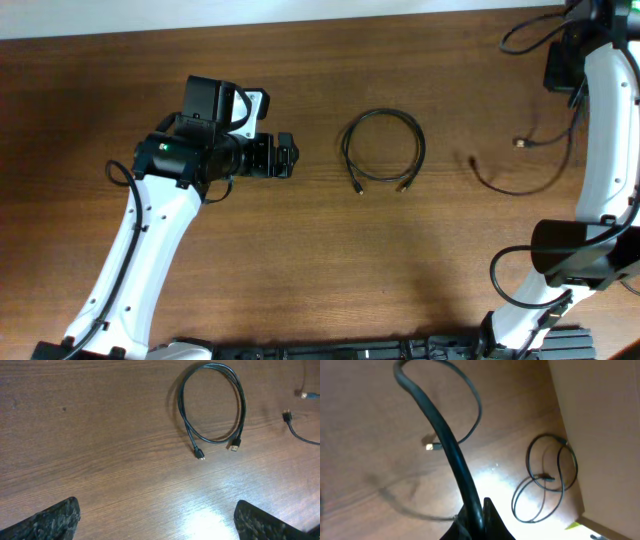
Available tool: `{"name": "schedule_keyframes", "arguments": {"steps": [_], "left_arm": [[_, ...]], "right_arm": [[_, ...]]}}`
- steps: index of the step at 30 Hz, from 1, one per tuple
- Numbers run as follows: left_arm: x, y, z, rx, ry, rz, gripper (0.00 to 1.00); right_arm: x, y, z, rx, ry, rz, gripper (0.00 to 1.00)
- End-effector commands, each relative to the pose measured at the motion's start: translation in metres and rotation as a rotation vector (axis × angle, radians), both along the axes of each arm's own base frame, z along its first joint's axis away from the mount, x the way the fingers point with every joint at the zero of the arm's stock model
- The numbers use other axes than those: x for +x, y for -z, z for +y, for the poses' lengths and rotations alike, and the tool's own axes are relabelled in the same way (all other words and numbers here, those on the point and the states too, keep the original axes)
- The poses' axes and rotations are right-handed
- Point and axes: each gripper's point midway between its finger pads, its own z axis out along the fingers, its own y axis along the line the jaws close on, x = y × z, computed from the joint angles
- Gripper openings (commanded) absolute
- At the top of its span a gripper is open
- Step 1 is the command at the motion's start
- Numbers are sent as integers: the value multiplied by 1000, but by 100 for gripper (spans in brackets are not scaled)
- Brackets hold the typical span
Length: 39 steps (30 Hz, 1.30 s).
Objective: Untangle cables
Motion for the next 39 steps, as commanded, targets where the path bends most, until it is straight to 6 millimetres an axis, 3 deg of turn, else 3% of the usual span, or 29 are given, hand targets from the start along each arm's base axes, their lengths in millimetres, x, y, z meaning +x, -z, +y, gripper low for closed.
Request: {"name": "schedule_keyframes", "arguments": {"steps": [1, 13, 21, 27, 38, 39], "left_arm": [[4, -6, -3, -13, 4, -12, 99], [4, -6, -3, -13, 4, -12, 99], [4, -6, -3, -13, 4, -12, 99], [4, -6, -3, -13, 4, -11, 99], [4, -6, -3, -13, 4, -12, 99], [4, -6, -3, -13, 4, -12, 99]], "right_arm": [[10, -18, -7, -9, 46, -111, 4], [17, -37, -74, 3, 291, -355, 4], [16, -25, -113, 146, 344, -427, 4], [11, 11, -147, 175, 417, -372, 4], [8, 102, -196, 219, 527, -225, 4], [6, 113, -199, 227, 538, -203, 9]]}}
